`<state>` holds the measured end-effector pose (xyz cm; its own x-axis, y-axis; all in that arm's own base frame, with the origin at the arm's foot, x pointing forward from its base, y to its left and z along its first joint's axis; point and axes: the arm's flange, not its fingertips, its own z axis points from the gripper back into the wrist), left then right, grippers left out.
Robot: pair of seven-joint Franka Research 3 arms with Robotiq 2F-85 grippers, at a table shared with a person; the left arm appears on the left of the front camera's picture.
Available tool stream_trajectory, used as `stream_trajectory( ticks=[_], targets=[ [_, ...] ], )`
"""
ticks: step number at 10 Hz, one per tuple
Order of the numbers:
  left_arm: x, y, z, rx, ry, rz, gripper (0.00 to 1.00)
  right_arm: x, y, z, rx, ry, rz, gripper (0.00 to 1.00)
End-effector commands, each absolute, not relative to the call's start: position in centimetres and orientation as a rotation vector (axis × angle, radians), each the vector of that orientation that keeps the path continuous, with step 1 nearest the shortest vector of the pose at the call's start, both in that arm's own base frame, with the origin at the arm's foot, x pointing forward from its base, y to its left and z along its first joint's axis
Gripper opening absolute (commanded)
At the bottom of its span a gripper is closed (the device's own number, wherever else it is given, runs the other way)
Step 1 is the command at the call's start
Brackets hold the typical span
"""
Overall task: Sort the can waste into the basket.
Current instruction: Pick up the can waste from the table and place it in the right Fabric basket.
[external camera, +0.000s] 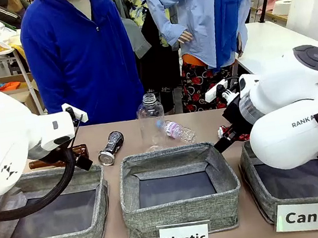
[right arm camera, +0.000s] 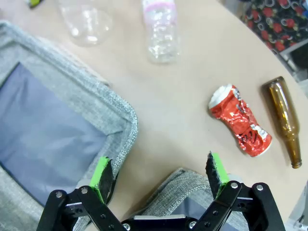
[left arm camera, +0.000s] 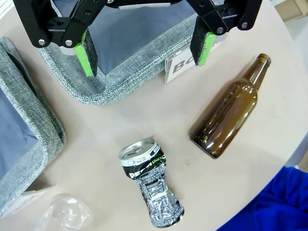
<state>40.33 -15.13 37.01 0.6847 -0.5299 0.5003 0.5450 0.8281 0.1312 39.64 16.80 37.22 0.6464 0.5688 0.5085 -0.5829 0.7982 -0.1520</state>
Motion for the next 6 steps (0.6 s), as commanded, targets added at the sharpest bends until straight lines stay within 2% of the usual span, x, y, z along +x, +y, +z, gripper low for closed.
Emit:
stream_trajectory(
  ticks=[1, 3, 5, 6],
  targets=[
    [40.3, -15.1, 37.0, -0.029, -0.552, -0.602, 1.0, 39.6, 16.8, 37.2, 0.027, -0.569, 0.655, 1.0],
    [40.3, -15.1, 37.0, -0.029, -0.551, -0.602, 1.0, 39.6, 16.8, 37.2, 0.026, -0.569, 0.655, 1.0],
    [38.2, -15.3, 43.0, -0.143, -0.604, -0.689, 1.0, 37.9, 16.3, 44.3, 0.063, -0.589, 0.614, 1.0],
    [36.3, -15.6, 46.9, -0.209, -0.603, -0.682, 1.0, 36.5, 15.8, 48.7, 0.113, -0.633, 0.488, 1.0]
  ],
)
